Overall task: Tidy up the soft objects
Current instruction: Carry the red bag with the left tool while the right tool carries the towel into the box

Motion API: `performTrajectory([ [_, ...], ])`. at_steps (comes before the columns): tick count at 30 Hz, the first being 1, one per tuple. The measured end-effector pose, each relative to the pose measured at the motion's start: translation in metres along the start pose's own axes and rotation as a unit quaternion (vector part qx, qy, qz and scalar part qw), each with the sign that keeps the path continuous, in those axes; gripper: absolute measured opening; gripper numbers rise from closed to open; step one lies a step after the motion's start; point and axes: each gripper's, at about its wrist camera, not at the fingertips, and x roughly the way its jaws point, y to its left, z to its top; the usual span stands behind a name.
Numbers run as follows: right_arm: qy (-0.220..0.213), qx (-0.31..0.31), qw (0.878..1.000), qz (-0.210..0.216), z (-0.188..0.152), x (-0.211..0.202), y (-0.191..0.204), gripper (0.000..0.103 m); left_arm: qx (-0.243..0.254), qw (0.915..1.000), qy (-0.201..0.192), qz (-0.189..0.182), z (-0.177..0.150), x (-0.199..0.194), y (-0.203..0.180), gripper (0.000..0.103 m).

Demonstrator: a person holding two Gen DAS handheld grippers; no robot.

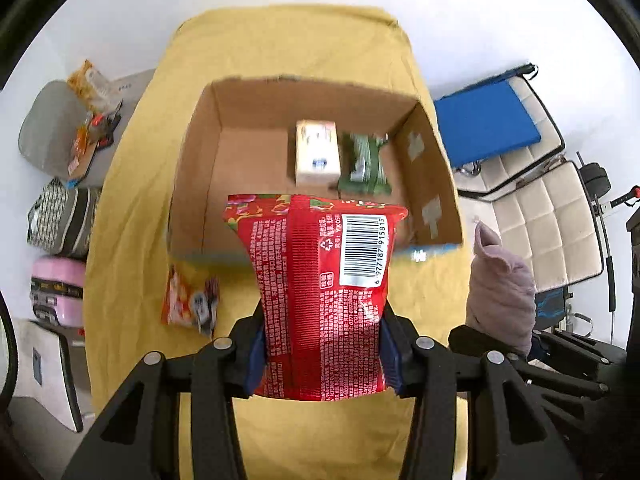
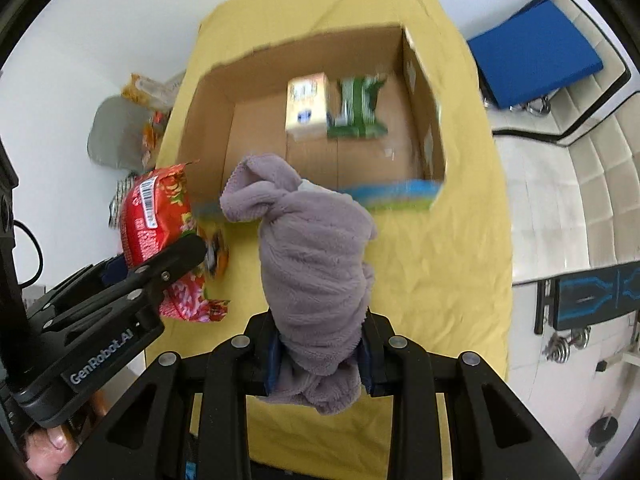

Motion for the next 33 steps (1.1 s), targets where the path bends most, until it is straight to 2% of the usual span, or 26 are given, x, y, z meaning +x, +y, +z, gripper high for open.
performTrajectory([
  [6,-0.021,0.013,0.999,-0.025,0.059,0.017,-0.004,0.032,-0.002,0.9999,0.011,0.011,0.058,0.029,0.014,0.044],
  [14,0.009,0.028,0.999,-0.046,0.111,0.083,-0.020,0.032,-0.028,0.9968,0.070,0.025,0.113,0.106,0.052,0.044],
  [19,0.035,0.026,0.998,-0.050,0.124,0.122,-0.022,0.032,-0.031,0.9935,0.107,0.026,0.127,0.148,0.063,0.044],
  [27,0.080,0.016,0.995,-0.052,0.131,0.175,-0.020,0.032,-0.024,0.9901,0.135,0.032,0.140,0.190,0.068,0.044],
  [33,0.099,0.014,0.993,-0.057,0.130,0.199,-0.022,0.033,-0.019,0.9884,0.145,0.041,0.155,0.214,0.071,0.044],
])
